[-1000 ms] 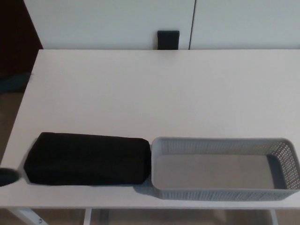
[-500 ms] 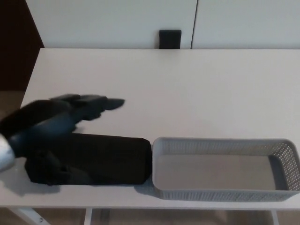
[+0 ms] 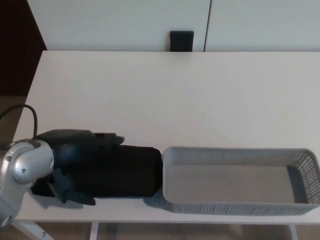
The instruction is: The robot walk towards a table in front and pick up a black pencil case on the left hand side and put the pencil case into a small container on the right hand side
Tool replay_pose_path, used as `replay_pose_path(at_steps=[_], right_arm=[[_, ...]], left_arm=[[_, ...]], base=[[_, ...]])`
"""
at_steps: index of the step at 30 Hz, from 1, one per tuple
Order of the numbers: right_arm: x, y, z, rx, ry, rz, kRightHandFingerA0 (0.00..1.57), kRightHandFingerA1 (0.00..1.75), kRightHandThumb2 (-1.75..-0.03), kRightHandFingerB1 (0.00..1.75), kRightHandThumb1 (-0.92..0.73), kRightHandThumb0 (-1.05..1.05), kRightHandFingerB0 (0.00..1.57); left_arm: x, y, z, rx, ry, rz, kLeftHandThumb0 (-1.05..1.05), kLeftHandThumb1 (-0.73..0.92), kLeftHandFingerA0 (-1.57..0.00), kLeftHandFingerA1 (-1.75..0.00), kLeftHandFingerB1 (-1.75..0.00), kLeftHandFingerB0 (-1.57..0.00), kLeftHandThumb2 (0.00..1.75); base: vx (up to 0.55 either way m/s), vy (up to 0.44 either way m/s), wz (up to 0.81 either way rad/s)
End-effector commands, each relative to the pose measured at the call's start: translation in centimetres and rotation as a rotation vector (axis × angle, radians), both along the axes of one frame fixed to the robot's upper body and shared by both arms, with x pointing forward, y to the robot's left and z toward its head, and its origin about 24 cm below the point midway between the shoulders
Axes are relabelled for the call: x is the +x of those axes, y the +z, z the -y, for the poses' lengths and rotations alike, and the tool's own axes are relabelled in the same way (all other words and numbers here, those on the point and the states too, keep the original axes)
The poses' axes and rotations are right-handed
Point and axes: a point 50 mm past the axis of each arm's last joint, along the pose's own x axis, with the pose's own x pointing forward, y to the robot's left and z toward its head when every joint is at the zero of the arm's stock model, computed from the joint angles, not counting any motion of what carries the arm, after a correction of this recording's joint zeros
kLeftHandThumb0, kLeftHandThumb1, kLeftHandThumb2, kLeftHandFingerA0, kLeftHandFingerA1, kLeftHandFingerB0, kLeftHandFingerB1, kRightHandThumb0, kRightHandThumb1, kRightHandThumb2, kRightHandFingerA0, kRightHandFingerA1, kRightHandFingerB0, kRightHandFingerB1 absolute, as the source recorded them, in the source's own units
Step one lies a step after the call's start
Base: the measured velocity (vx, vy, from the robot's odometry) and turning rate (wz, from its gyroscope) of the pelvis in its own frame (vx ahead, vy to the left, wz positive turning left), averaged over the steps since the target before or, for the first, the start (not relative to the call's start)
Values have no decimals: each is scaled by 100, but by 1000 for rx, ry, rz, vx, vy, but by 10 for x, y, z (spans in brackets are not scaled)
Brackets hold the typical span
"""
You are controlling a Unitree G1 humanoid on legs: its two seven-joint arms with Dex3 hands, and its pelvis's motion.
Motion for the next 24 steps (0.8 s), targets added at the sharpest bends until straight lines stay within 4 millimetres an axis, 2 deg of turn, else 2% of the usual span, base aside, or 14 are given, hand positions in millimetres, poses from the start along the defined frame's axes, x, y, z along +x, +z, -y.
replay_pose_path(at_steps=[1,4,5,8,11,12,14,16,17,18,20,21,22,24], right_arm=[[0,5,10,-46,6,-17,77,68,-74,58,-31,-57,44],[2,6,10,-53,6,-16,77,68,-74,58,-31,-58,44],[2,5,10,-49,2,-19,80,62,-53,50,-40,-55,48],[2,5,9,-55,7,-22,77,67,-74,57,-31,-57,45],[2,5,10,-55,4,-26,81,59,-53,48,-40,-53,50],[2,5,9,-56,7,-24,80,67,-73,55,-33,-62,44],[2,6,9,-62,12,-26,80,61,-53,49,-40,-54,49],[2,6,9,-56,10,-25,77,66,-73,55,-36,-66,45],[2,6,9,-53,13,-21,78,59,-53,49,-41,-53,47],[4,6,8,-49,14,-15,79,58,-53,48,-41,-53,48],[6,6,7,-43,11,-7,80,59,-53,49,-41,-53,48],[6,6,7,-41,3,-7,79,66,-73,56,-35,-65,46],[7,6,7,-40,3,-7,79,67,-74,56,-34,-62,45],[7,6,7,-39,0,-4,81,61,-53,50,-40,-54,49]], left_arm=[[5,-1,-20,176,129,-37,-61,39,0,-2,-3,0,76],[6,1,-21,207,137,-36,-62,40,0,0,-2,0,77],[5,1,-21,224,140,-30,-63,40,0,0,-3,0,77],[5,2,-22,283,124,24,-65,41,0,0,-3,0,78],[3,0,-22,317,108,48,-67,41,0,0,-3,0,79],[0,-4,-20,328,89,60,-66,39,0,-4,-8,0,78],[-3,-11,-17,331,72,73,-61,36,0,-12,-15,0,78],[-8,-19,-13,318,56,98,-59,42,-3,-25,-25,-7,53],[-12,-24,-10,315,38,111,-32,22,-1,-49,-46,0,83],[-15,-30,-7,312,18,139,-52,41,-62,-62,-46,-34,76],[-22,-38,-2,303,-1,172,-47,45,-70,-67,-50,-41,80],[-26,-44,2,272,-9,197,-37,59,-83,-69,-43,-64,57],[-32,-52,4,220,-22,244,-28,61,-79,-116,-60,-78,58],[-35,-58,5,212,-31,256,-29,63,-75,-130,-68,-80,60]], base=[[0,0,0],[0,0,0],[0,0,0],[0,0,0],[0,0,0],[0,0,0],[0,0,0],[0,0,0],[0,0,0],[0,0,0],[0,0,0],[0,0,0],[0,0,0],[0,0,0]])
